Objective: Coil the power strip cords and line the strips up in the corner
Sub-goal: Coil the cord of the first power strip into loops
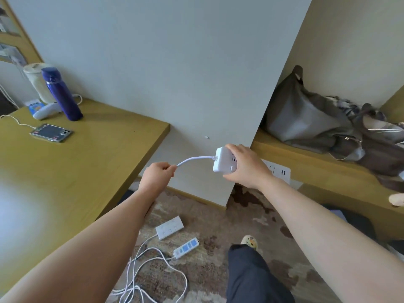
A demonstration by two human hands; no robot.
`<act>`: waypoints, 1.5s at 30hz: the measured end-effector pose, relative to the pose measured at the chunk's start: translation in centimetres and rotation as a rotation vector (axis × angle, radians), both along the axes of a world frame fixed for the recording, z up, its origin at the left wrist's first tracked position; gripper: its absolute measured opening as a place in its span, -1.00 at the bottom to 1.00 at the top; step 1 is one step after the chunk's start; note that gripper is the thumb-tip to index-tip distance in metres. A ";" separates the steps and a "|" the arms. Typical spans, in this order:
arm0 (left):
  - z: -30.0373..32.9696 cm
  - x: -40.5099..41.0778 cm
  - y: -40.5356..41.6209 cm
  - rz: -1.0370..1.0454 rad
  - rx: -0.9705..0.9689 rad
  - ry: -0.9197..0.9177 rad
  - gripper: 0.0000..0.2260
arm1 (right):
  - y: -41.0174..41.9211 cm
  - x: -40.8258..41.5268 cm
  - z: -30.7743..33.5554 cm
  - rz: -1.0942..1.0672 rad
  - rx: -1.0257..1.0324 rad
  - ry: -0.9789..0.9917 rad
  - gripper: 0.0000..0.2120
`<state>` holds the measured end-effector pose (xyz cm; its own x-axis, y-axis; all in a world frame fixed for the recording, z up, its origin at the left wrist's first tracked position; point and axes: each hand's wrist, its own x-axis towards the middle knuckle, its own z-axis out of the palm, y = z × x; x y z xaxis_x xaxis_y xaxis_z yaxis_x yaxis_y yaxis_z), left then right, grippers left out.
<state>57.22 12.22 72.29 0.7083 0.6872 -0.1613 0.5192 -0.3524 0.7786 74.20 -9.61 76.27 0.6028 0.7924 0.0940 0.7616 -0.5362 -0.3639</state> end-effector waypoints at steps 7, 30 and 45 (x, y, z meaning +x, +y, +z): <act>-2.3 9.0 0.8 0.210 0.028 0.051 -0.66 | 3.6 11.5 -3.5 0.235 0.064 0.098 -0.37; -40.2 19.3 -6.8 -0.114 -0.085 0.611 -0.76 | -2.6 25.7 -45.9 0.603 -0.563 0.138 -0.34; -66.8 25.8 -16.2 -0.232 -0.067 0.535 -0.78 | -6.0 34.0 -73.0 0.761 -0.763 -0.187 -0.30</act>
